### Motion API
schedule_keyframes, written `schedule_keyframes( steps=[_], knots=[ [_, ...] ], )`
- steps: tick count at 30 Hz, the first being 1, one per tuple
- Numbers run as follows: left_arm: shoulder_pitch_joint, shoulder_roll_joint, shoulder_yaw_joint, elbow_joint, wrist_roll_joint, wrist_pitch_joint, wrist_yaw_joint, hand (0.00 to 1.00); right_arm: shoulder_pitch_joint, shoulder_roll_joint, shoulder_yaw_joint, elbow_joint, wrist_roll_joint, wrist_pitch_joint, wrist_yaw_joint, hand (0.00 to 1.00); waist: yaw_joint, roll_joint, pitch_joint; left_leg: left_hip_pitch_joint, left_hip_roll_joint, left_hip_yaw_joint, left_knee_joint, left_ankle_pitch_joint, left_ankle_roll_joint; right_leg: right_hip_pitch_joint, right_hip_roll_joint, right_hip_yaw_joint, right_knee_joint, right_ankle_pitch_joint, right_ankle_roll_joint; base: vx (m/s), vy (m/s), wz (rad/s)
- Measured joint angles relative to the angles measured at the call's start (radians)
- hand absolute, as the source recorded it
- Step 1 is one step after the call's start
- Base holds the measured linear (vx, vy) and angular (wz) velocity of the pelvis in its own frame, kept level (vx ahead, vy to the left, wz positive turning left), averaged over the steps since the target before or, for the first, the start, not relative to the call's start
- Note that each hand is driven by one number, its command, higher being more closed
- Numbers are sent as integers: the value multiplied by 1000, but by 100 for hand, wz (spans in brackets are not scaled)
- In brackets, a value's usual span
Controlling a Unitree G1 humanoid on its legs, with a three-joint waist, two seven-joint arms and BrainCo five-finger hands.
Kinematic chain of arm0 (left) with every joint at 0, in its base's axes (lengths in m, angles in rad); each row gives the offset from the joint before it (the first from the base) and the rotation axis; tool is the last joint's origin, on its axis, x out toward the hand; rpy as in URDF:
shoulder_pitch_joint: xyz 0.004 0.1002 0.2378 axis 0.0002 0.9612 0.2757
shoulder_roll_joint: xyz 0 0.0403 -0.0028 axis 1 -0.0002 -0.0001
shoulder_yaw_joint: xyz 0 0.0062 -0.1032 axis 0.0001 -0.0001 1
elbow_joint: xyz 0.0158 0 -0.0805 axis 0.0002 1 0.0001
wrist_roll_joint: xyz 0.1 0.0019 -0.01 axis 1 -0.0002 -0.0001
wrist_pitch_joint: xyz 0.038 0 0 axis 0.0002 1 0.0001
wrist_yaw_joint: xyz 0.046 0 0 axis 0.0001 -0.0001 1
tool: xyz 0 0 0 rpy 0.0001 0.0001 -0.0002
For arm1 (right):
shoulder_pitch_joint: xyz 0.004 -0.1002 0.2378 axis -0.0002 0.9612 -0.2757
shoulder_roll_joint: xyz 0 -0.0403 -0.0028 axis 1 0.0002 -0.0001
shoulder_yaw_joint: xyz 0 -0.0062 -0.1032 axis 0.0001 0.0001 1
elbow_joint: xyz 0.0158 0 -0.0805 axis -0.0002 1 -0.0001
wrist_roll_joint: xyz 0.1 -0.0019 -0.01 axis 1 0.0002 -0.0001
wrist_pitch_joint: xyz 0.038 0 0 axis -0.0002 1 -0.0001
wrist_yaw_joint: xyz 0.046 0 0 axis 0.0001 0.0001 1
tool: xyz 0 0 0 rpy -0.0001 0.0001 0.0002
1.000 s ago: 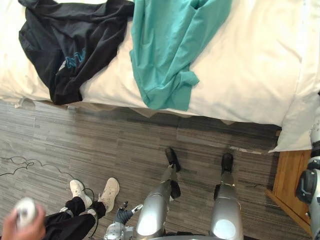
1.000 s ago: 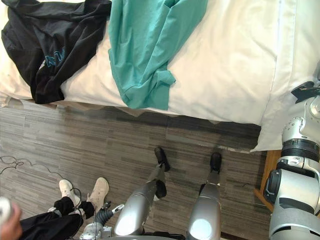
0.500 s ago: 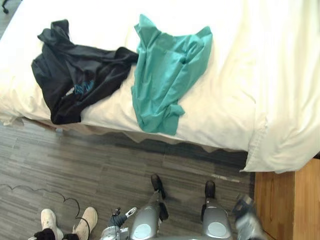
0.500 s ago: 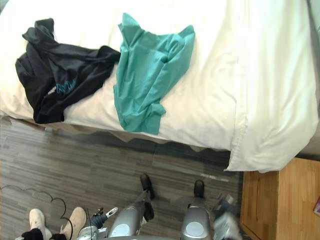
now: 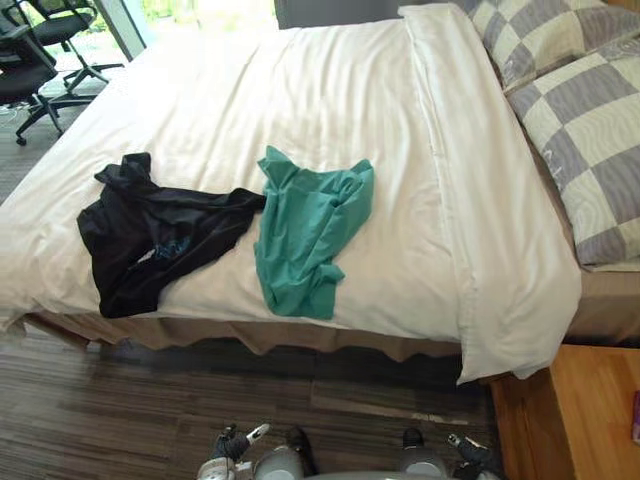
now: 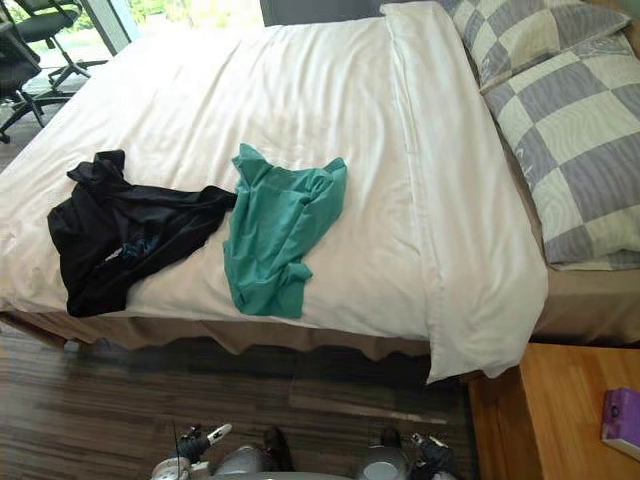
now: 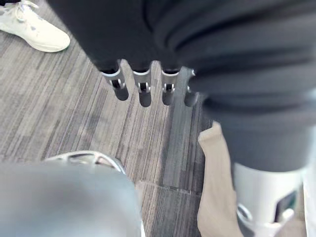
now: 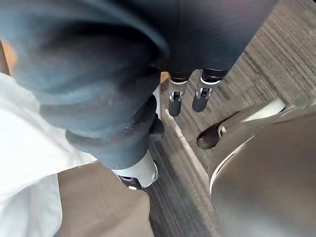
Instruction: Tidy the bed and pick cloth on bed and put in laundry
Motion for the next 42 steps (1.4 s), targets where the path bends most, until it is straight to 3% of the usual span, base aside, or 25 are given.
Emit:
schedule_keyframes(
  steps=[2, 5, 6, 7, 9, 10, 11, 12, 13, 14, 16, 18, 20, 23, 25, 27, 29, 32, 36, 37, 38, 39, 40, 41, 42],
  knots=[
    [20, 2, 47, 10, 18, 11, 4, 0, 6, -2, -5, 0, -37, 9, 0, 0, 2, -8, -1, -77, 83, -73, 158, -40, 22, 0, -16, 18, 3, -9, 14, 20, 114, -25],
    [59, -4, 49, -7, 20, 9, 32, 0, 46, -6, -4, -1, -60, 7, -4, 0, 2, -7, -6, -132, 184, -218, 101, -33, 11, 1, -64, 22, 11, -49, 74, 112, 347, -2],
    [60, -2, 50, -7, 19, 8, 39, 0, 52, -5, -2, 1, -60, 8, -4, 0, 1, -12, -9, -148, 190, -220, 123, -11, -25, 3, -82, 22, 10, -53, 80, 190, 537, 20],
    [59, 16, 48, -8, 18, 8, 44, 0, 65, 6, -2, 16, -57, 9, -4, 0, 5, -27, -33, -189, 156, -214, 186, -4, -130, 7, -126, 26, -10, -57, 86, 246, 528, 39],
    [39, 44, 43, -14, 14, 8, 62, 0, 66, 41, -41, 38, -48, 11, -3, 0, -8, -83, -67, -284, 110, -217, 289, -79, -116, -8, -164, 26, -24, 9, 45, 268, 453, 31],
    [27, 61, 45, -11, -1, 11, 67, 0, 62, 61, -45, 55, -48, 11, -3, 0, 7, -90, -64, -297, 105, -200, 308, -105, -103, -38, -174, 7, -22, 112, 32, 219, 377, -24],
    [21, 67, 44, -13, -24, 11, 66, 0, 41, 58, -37, 57, -49, 10, -3, 0, 11, -102, -66, -272, 102, -162, 279, -98, -74, -64, -175, -73, -4, 196, -85, 226, 452, -54],
    [21, 70, 44, -14, -38, 10, 66, 0, 28, 53, -21, 56, -49, 18, -8, 0, 11, -107, -66, -231, 102, -128, 235, -89, -57, -96, -180, -169, 64, 191, -136, 187, 338, -51],
    [21, 71, 38, -16, -53, 8, 65, 0, 25, 45, 6, 51, -50, 17, -8, 0, 3, -107, -66, -186, 88, -109, 180, -73, -40, -111, -166, -233, 148, 144, -106, 210, 301, -36],
    [21, 71, 16, -28, -59, 5, 63, 0, 26, 35, 32, 51, -52, 14, -6, 0, 4, -102, -64, -118, 66, -90, 93, -45, -24, -119, -104, -255, 227, 62, -51, 209, 224, -13],
    [15, 68, -32, -51, -66, -8, 62, 0, 22, 27, 53, 39, -52, 8, -3, 0, 0, -90, -58, -43, 29, -84, -36, 8, -10, -123, 24, -245, 289, -46, -51, 186, 148, 21],
    [-6, 48, -70, -55, -70, -11, 62, 0, 22, 25, 82, -1, -52, 2, -3, 0, 1, -84, -51, 13, -33, -85, -137, 56, 0, -107, 129, -271, 210, -112, -71, 135, 42, 40],
    [-22, 22, -74, -54, -65, -9, 61, 0, -9, 26, 106, -25, -52, -7, -3, 0, 5, -83, -20, 49, -78, -81, -183, 71, -3, -31, 125, -294, 101, -113, -103, 89, 17, 18],
    [-33, -17, -75, -56, -48, -7, 59, 0, -51, 25, 130, -46, -66, -25, -2, 0, 7, -40, 30, 76, -89, -73, -209, 89, -4, -14, 122, -295, 80, -104, -116, 31, 11, 4],
    [-45, -26, -75, -96, -50, -13, 61, 0, -83, 12, 156, -53, -69, -25, -9, 0, 12, -10, 75, -36, -41, -70, 48, 3, -8, -13, 127, -293, 86, -120, -110, -22, 17, -2],
    [-72, -33, -99, -125, -60, -21, 62, 0, -116, -24, 196, -48, -82, -22, -13, 0, 16, 15, 129, -127, -6, -114, 275, -1, -27, -5, 119, -286, 128, -131, -109, -54, 130, -18],
    [-80, -30, -158, -124, -63, -27, 64, 0, -141, -37, 208, -36, -121, -21, -26, 0, 24, 28, 136, -159, 23, -134, 357, -18, -31, -7, 96, -254, 136, -123, -95, 41, 235, -45],
    [-82, -30, -186, -122, -50, -32, 63, 0, -153, -29, 208, -37, -155, -19, -26, 0, 26, 28, 133, -145, 86, -156, 263, -28, -14, -39, 61, -199, 133, -99, -55, 110, 304, -49],
    [-90, -24, -194, -124, -45, -41, 66, 0, -137, -30, 199, -43, -191, -17, -26, 0, 25, 25, 118, -131, 130, -266, -20, -3, -28, -71, -56, -165, 127, -69, 62, 158, 539, -2],
    [-91, -28, -205, -118, -44, -41, 67, 0, -125, -39, 198, -42, -202, -17, -24, 0, 23, 26, 107, -136, 136, -255, -47, 83, -179, -58, -89, -162, 108, -60, 122, 174, 592, 32],
    [-117, 2, -220, -113, -44, -40, 68, 0, -123, -10, 190, -32, -220, -13, -24, 0, 20, -31, 99, -162, 68, -252, -13, 64, -143, -51, -142, -156, 73, -35, 108, 181, 537, 44],
    [-124, 38, -231, -110, -44, -40, 72, 0, -120, 21, 180, -30, -227, -12, -17, 0, 20, -58, 81, -190, 38, -260, 23, 42, -120, -50, -160, -168, 57, 25, 77, 188, 463, 31],
    [-128, 56, -232, -106, -44, -36, 77, 0, -124, 42, 168, -35, -228, -12, -17, 0, 27, -58, 78, -198, 41, -257, 59, 12, -105, -59, -159, -161, 70, 84, 37, 164, 402, -3],
    [-131, 66, -232, -98, -44, -33, 83, 0, -127, 56, 175, -42, -228, -11, -21, 0, 37, -46, 80, -187, 42, -242, 64, -1, -85, -81, -160, -167, 103, 133, -36, 166, 475, -30],
    [-126, 75, -231, -100, -44, -33, 85, 0, -139, 68, 199, -43, -228, -6, -23, 0, 43, -49, 77, -152, 42, -217, 32, 3, -69, -108, -159, -190, 155, 143, -70, 108, 362, -29]
  ],
)
